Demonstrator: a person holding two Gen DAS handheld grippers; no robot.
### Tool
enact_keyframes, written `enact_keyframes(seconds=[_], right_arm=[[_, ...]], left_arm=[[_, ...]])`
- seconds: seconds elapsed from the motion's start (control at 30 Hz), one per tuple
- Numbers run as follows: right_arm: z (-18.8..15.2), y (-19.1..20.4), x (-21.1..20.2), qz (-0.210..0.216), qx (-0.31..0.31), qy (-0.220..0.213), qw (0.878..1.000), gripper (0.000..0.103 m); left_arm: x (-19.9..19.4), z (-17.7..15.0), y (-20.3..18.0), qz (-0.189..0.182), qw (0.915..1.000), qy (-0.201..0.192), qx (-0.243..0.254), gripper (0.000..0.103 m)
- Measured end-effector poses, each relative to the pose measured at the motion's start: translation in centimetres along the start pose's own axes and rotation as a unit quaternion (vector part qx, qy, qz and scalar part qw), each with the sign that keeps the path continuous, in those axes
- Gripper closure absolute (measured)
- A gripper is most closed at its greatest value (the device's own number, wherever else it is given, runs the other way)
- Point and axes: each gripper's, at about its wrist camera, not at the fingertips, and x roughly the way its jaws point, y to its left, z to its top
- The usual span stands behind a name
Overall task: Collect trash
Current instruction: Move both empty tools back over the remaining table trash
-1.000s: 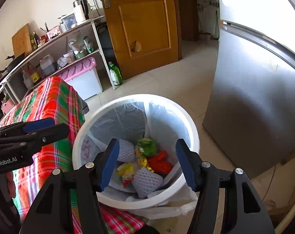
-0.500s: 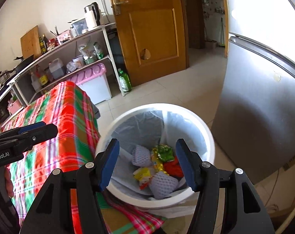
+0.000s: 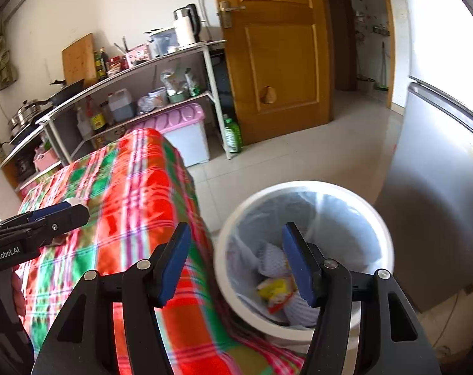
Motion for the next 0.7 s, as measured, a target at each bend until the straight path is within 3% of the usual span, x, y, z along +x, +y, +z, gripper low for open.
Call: enact_keyframes(seconds=[0.4, 0.7], right_arm=[[0.4, 5.9, 1.9, 0.037, -0.043, 0.008, 0.998, 0.042], [0.7, 10.7, 3.5, 0.08, -0.075, 0.017, 0.994, 0.042]], left_arm=[[-4.0, -0.7, 7.9, 0.057, 0.9963, -0.03, -0.058, 0.037], [-7.4, -2.1, 13.7, 0.103, 0.9882, -0.047, -0.103, 0.033]])
